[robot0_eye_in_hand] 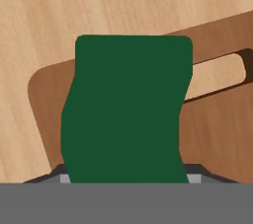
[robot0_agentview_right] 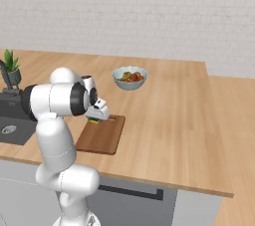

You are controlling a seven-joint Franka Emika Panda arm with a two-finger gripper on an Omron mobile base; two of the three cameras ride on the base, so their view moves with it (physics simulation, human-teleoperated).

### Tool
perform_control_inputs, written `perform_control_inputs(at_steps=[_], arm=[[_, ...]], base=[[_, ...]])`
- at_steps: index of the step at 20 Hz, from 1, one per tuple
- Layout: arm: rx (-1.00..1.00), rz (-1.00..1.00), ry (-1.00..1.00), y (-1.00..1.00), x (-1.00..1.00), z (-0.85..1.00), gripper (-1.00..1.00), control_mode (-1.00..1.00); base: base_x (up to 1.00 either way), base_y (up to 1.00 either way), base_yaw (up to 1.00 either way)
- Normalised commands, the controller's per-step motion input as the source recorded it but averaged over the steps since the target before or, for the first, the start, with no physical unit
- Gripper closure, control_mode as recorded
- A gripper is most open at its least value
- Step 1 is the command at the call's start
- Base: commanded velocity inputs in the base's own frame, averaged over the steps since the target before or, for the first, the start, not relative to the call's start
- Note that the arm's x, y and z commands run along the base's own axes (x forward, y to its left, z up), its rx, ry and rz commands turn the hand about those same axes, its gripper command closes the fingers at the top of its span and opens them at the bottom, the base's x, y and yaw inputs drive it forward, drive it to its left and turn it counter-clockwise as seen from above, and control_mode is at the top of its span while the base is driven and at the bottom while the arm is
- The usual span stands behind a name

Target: Pick up the sponge from the counter and clean the cutting board by briefly scrubbing or pressing down on the cutting board. Once finished, release the sponge.

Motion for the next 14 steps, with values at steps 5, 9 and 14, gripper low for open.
perform_control_inputs(at_steps=[5,9,14], arm=[[0.00,0.00,0.00,-0.44,0.00,0.00,1.00,-1.00],[0.00,0.00,0.00,-0.50,0.00,-0.05,1.00,-1.00],[0.00,0.00,0.00,-0.61,-0.01,-0.05,1.00,-1.00]], base=[[0.00,0.00,0.00],[0.00,0.00,0.00],[0.00,0.00,0.00]])
